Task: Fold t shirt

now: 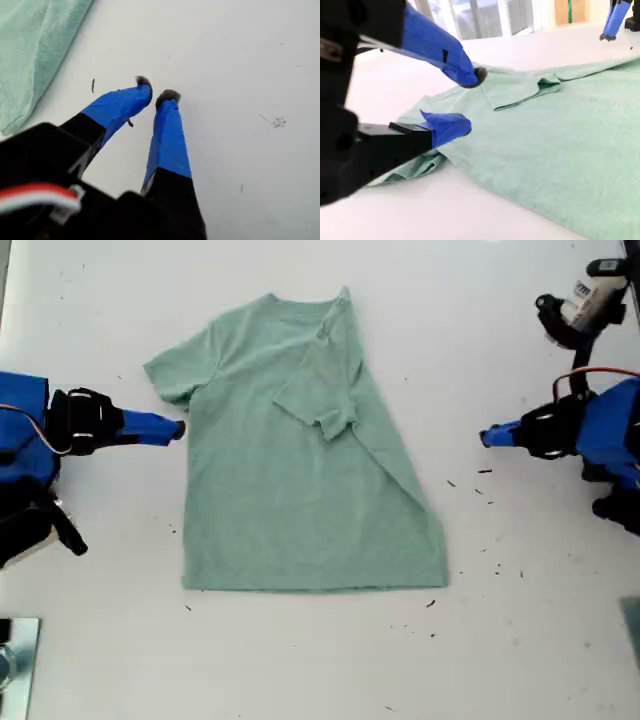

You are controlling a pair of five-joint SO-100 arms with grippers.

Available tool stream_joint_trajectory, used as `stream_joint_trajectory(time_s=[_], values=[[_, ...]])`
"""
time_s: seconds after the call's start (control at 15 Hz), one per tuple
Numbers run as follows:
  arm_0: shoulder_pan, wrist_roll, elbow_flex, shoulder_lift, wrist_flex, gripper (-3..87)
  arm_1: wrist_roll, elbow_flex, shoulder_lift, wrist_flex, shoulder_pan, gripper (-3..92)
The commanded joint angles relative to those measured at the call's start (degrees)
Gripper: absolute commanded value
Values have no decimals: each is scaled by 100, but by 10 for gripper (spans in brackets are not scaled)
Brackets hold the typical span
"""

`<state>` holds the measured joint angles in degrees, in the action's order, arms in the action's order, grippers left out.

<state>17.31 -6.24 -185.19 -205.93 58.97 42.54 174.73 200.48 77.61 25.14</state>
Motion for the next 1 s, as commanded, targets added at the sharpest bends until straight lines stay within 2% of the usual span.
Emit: stream_joint_trajectory(time_s=[0.0, 0.53, 0.6, 0.67, 0.73, 0.8, 0.87, 0.93], values=[[9, -35, -53, -35, 9, 114, 53, 290, 26, 0, 35, 53], [26, 9, -53, -35, 9, 114, 53, 290, 26, 0, 35, 53], [-35, 9, -44, -35, 9, 120, -255, 290, 26, 0, 18, 53], [-615, 9, -44, -35, 9, 138, -2171, 290, 26, 0, -141, 54], [-1195, -44, -53, -35, 9, 141, -2602, 290, 26, 0, -343, 60], [-1441, 18, -53, -44, 9, 122, -1951, 290, 26, 0, -360, 62], [-1283, 0, -53, -44, 9, 130, -598, 290, 26, 0, -360, 61], [-1046, 0, -53, -44, 9, 120, -369, 290, 26, 0, -369, 57]])
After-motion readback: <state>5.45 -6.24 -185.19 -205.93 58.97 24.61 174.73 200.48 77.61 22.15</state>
